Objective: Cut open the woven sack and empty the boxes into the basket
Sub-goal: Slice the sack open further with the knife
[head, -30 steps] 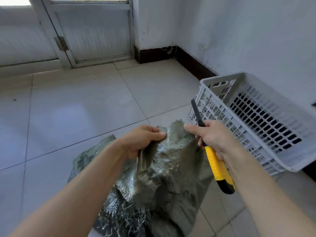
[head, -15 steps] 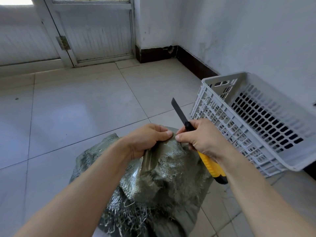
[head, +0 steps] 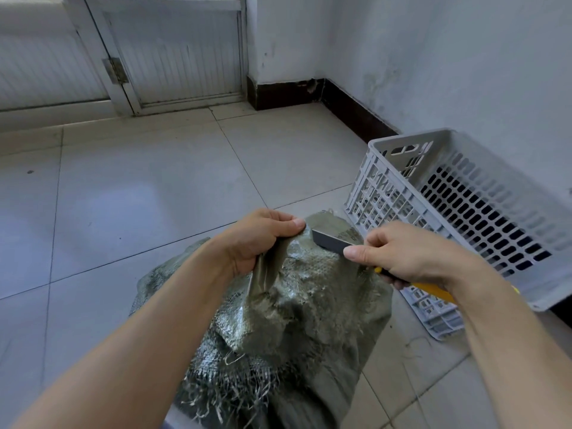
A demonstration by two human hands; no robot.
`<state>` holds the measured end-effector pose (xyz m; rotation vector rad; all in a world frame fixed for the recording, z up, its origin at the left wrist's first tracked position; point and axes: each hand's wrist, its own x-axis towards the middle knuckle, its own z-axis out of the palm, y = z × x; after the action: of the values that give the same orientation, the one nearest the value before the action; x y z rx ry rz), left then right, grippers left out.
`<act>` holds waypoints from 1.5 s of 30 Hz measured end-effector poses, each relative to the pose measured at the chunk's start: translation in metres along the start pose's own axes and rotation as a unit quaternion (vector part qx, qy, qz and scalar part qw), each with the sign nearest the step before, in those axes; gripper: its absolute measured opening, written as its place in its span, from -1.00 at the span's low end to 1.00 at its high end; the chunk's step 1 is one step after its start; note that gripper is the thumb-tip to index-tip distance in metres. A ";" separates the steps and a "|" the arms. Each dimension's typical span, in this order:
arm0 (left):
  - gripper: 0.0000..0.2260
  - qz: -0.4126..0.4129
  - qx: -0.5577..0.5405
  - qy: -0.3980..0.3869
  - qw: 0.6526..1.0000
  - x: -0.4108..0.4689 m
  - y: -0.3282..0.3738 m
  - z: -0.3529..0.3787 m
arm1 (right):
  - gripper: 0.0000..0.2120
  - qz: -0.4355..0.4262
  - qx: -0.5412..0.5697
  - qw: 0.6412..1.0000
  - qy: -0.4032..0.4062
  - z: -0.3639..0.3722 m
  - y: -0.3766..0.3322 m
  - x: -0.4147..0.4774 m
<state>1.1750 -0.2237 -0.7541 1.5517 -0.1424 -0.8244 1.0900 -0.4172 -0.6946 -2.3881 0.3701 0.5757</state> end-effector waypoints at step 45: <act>-0.78 -0.012 -0.099 0.069 0.993 -0.001 0.007 0.007 | -0.63 0.025 0.263 0.963 0.041 0.040 -0.013 0.015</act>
<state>1.1727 -0.2299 -0.7472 1.4194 0.0587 -0.7245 1.0952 -0.3835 -0.7230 -1.8954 0.5458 0.3441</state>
